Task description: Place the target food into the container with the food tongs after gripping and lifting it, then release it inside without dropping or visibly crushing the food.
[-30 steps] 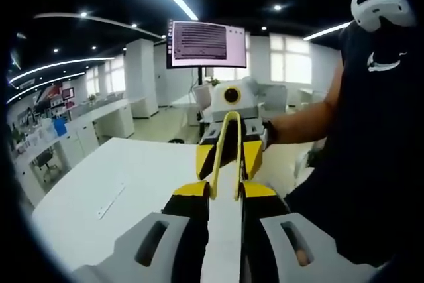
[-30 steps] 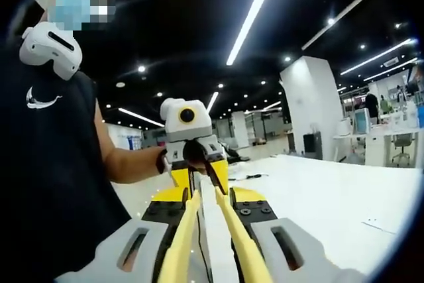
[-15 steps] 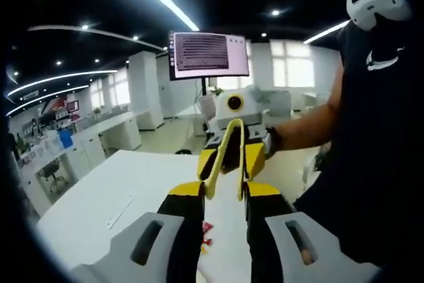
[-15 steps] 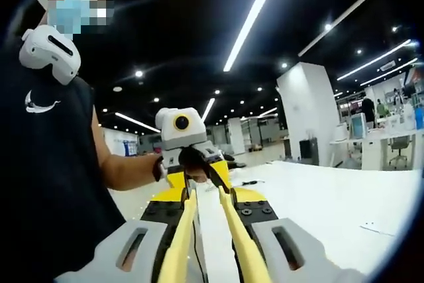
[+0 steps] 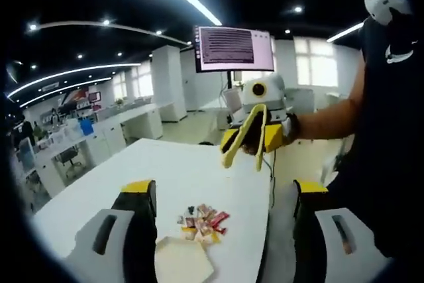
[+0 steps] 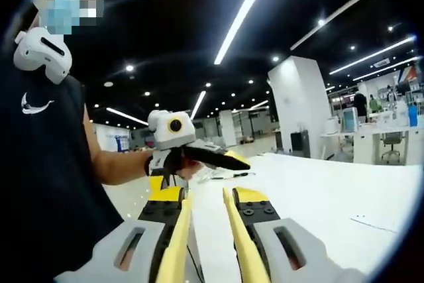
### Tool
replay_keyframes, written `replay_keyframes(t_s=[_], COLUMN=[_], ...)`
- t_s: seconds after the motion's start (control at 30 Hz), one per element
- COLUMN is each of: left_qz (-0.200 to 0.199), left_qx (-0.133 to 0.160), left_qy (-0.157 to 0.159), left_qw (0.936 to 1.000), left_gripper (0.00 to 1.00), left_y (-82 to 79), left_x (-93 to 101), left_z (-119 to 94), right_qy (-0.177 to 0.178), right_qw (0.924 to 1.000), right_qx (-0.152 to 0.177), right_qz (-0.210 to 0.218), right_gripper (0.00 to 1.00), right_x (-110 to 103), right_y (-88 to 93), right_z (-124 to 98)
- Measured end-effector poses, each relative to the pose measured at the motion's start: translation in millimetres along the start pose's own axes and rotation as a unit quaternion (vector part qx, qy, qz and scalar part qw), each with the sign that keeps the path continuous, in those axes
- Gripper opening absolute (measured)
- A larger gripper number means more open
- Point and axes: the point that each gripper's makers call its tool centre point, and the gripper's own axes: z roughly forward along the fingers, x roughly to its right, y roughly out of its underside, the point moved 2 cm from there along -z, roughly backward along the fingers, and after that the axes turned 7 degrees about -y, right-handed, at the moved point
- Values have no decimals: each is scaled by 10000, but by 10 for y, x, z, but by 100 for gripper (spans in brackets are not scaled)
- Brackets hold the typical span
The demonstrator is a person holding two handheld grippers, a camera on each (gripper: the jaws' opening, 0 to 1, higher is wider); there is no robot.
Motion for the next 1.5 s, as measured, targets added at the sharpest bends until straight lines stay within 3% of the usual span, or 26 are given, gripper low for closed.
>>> replay_keyframes(t_s=[0.23, 0.5, 0.57, 0.63, 0.77, 1.0, 1.27, 1.5], left_qz=[-254, -451, -258, -337, -271, -199, -457, -507], left_qx=[-22, 39, 124, 322, 344, -5, -111, -264], left_qy=[-116, -570, -622, -656, -949, -1550, -1643, -1608], left_qw=[9996, 9974, 9977, 9968, 9945, 9877, 9853, 9853], left_gripper=[99, 99, 99, 99, 99, 99, 99, 99], left_y=[98, 224, 257, 268, 366, 645, 943, 1174], left_x=[-73, -176, -160, -129, -148, -227, -192, -298], left_z=[-28, 25, 34, 45, 48, 50, -21, -138], right_qy=[150, 240, 273, 286, 421, 418, 484, 540], right_qw=[9991, 9971, 9964, 9959, 9935, 9889, 9835, 9776], right_qx=[-376, -704, -784, -838, -1028, -1384, -1678, -1990], right_qz=[-105, -141, -181, -187, -241, -335, -480, -432], right_gripper=[28, 28, 28, 28, 28, 28, 27, 26], right_x=[92, 297, 349, 402, 502, 629, 737, 807], right_y=[10, -68, -84, -80, 15, 238, 421, 675], right_z=[-171, -482, -566, -643, -787, -973, -999, -904])
